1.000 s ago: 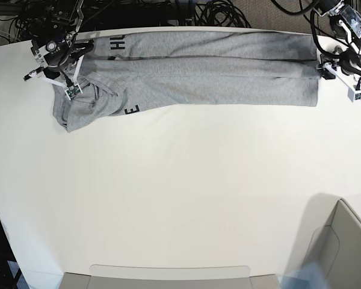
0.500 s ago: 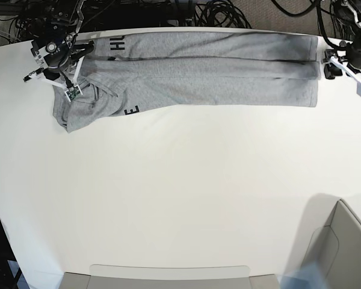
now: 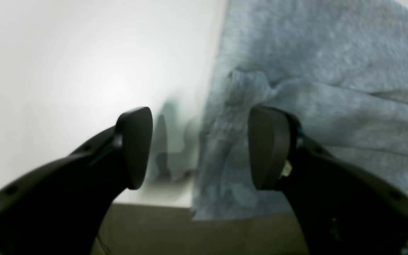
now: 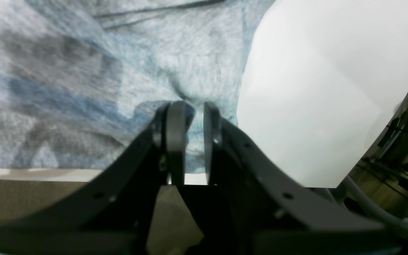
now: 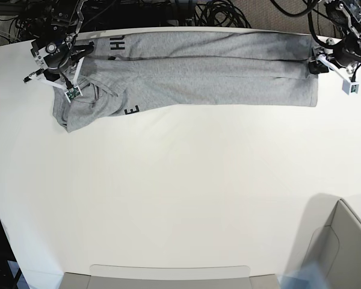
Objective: Fold the T-shirt properly
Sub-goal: 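Release the shirt with the left gripper and raise it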
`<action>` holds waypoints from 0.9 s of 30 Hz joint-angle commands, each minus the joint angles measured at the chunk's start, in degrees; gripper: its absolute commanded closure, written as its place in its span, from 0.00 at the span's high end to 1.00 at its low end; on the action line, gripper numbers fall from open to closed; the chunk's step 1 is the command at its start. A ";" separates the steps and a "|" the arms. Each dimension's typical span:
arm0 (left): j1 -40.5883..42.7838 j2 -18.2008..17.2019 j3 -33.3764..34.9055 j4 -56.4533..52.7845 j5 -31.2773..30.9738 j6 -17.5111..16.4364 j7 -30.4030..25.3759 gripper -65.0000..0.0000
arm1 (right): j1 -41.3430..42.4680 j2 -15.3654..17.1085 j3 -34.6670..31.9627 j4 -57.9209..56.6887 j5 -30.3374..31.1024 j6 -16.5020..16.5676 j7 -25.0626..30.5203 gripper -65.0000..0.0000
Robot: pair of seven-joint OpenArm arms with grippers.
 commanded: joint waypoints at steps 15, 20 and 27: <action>-1.95 -1.11 10.62 -20.83 7.66 -0.08 -11.10 0.63 | 0.28 0.31 -0.03 1.04 -0.56 0.60 -0.05 0.12; -0.63 -1.11 13.70 -21.01 8.02 -0.08 -11.19 0.52 | 0.98 0.40 -0.03 1.04 -0.73 0.60 -0.05 0.12; 3.85 -4.01 13.70 -21.01 8.02 -0.08 -11.72 0.49 | 1.07 0.40 -0.03 1.04 -0.73 0.60 -0.05 0.12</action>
